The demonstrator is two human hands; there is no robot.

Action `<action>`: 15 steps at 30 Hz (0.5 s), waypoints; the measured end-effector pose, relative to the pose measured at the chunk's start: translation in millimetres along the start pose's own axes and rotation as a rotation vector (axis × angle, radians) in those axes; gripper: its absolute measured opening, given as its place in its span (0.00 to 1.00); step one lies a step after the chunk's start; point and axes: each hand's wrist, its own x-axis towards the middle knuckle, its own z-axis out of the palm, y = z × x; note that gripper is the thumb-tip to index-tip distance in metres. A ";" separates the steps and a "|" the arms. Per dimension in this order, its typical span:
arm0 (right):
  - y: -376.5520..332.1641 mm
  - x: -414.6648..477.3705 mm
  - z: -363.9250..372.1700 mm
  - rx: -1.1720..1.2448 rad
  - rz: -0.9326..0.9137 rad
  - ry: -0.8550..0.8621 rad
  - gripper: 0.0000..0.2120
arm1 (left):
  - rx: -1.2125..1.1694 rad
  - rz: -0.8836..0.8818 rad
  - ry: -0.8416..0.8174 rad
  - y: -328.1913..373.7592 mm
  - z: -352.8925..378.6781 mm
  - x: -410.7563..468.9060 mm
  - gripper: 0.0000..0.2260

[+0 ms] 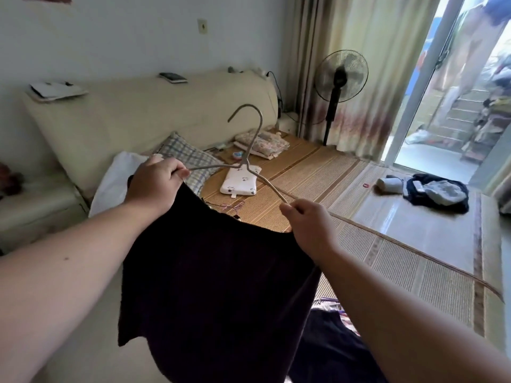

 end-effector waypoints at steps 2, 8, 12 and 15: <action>12.5 28.3 13.4 -0.006 0.028 0.021 0.14 | -0.026 -0.004 -0.034 -9.8 27.7 27.5 0.08; 76.3 116.9 71.3 -0.051 0.200 0.055 0.17 | -0.053 -0.037 -0.241 -48.5 147.0 116.7 0.08; 140.2 146.2 116.0 -0.108 0.377 0.005 0.17 | -0.063 -0.096 -0.462 -80.4 243.7 137.8 0.08; 190.5 149.2 138.9 -0.140 0.496 -0.008 0.17 | -0.078 -0.110 -0.629 -98.0 310.9 130.4 0.08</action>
